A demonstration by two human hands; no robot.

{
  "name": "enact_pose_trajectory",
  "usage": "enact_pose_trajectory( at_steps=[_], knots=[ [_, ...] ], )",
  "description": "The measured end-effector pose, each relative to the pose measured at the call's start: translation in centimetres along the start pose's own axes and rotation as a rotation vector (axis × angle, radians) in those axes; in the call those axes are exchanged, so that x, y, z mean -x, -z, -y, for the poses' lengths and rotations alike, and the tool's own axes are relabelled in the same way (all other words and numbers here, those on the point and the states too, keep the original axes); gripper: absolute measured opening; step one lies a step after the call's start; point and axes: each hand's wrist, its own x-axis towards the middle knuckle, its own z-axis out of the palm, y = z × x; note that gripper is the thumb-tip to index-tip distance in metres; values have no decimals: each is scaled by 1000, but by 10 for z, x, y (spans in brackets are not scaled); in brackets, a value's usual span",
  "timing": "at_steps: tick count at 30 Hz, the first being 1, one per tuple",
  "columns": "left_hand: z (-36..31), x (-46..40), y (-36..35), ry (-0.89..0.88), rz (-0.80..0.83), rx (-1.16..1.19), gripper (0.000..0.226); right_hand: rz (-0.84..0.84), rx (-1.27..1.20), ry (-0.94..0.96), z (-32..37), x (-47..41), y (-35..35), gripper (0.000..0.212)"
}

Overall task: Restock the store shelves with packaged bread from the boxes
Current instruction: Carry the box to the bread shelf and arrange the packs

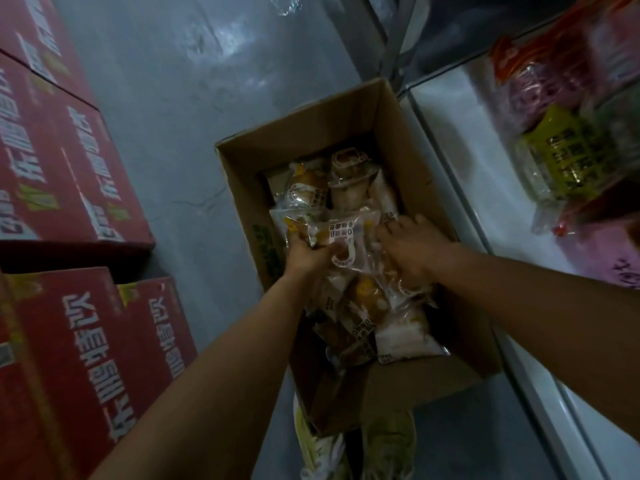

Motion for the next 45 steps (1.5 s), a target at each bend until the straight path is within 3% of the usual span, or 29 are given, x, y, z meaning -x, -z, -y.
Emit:
enact_pose_trajectory(
  at_steps=[3,7,10,13,16,21,24,26,28,30,33,35,38,41,45],
  knots=[
    [-3,9,-6,37,4,28,71,25,-29,17,-2,4,-1,96],
    [-2,15,-14,77,49,-50,50,111,-98,33,-4,15,-3,66],
    [4,19,-20,62,9,-61,64,94,-118,57,-1,30,-3,67],
    [2,43,-26,-2,1,-35,54,35,-177,68,7,49,-6,65],
    [0,71,-18,-50,-13,47,49,-6,-481,-3,14,76,0,56],
    [-24,123,24,-83,-82,164,41,-162,-1340,-245,12,129,50,37],
    [-54,160,48,-55,-80,271,45,-225,-1682,-304,7,161,93,33],
    [-76,190,60,-55,-24,323,53,-248,-1811,-285,9,182,122,40],
    [-97,227,69,-77,38,374,48,-261,-1910,-263,16,202,152,55],
    [-117,267,75,-115,106,395,41,-264,-1965,-226,24,226,182,64],
    [-142,324,84,-263,197,396,39,-269,-1999,-150,39,267,223,50],
    [-161,362,89,-325,229,367,56,-311,-1993,-134,49,296,248,45],
    [-181,409,97,-402,276,329,85,-411,-1946,-112,65,337,279,55],
    [-196,452,107,-448,229,275,85,-496,-1919,-84,78,377,304,41],
    [-213,507,119,-446,189,324,68,-458,-1942,52,94,436,324,30]
  ],
)
